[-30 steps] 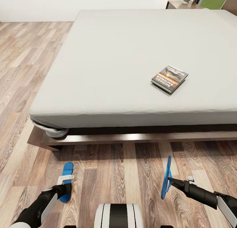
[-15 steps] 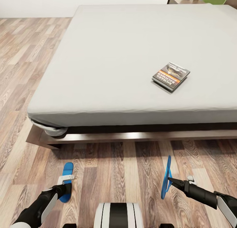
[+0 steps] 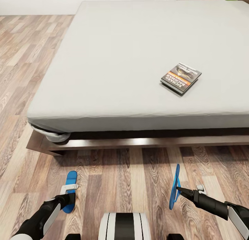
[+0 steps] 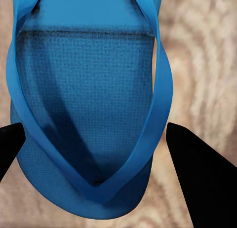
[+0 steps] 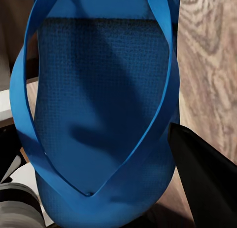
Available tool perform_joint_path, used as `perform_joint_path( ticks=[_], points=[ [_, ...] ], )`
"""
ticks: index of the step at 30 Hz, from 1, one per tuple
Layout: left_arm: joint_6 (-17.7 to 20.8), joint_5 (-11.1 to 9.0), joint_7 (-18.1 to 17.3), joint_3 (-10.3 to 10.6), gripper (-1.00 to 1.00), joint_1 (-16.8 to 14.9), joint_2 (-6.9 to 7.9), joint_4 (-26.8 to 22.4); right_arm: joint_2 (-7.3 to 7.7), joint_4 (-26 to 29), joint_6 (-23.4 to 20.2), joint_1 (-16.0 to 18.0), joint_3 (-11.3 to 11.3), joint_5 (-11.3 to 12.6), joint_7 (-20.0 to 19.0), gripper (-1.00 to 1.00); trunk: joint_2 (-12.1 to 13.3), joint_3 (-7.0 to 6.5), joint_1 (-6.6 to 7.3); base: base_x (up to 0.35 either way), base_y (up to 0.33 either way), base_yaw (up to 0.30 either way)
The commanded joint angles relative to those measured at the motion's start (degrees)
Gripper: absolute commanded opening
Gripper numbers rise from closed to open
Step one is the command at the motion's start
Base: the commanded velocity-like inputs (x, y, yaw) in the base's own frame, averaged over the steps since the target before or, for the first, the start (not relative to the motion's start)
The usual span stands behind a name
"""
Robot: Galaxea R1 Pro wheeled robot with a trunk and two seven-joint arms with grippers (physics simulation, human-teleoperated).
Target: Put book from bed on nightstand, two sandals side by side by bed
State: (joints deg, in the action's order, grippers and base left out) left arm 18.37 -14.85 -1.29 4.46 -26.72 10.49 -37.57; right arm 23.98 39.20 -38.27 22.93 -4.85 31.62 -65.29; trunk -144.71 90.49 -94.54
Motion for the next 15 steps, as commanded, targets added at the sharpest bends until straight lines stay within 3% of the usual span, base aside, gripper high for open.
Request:
perform_joint_path(
  ticks=[1, 6, 15],
  points=[
    [0.3, -0.3, 0.1, 0.2, -1.0, 0.0, 0.06, -0.1, -0.01, 0.0, -0.4, 0.0, 0.0, 0.3, 0.0, -1.0, 0.0, 0.03, 0.01, 0.0, 0.0, 0.0],
    [0.3, -0.3, 0.1, 0.2, -1.0, 0.0, 0.06, -0.1, 0.01, 0.0, -0.4, 0.0, 0.0, 0.3, 0.0, -1.0, -0.1, 1.14, -0.12, 0.0, 0.0, 0.0],
    [0.3, -0.3, 0.1, 0.2, -1.0, 0.0, 0.06, -0.1, 0.0, 0.0, -0.4, 0.0, 0.0, 0.3, 0.0, -1.0, -0.1, 1.14, -0.12, 0.0, 0.0, 0.0]
  ],
)
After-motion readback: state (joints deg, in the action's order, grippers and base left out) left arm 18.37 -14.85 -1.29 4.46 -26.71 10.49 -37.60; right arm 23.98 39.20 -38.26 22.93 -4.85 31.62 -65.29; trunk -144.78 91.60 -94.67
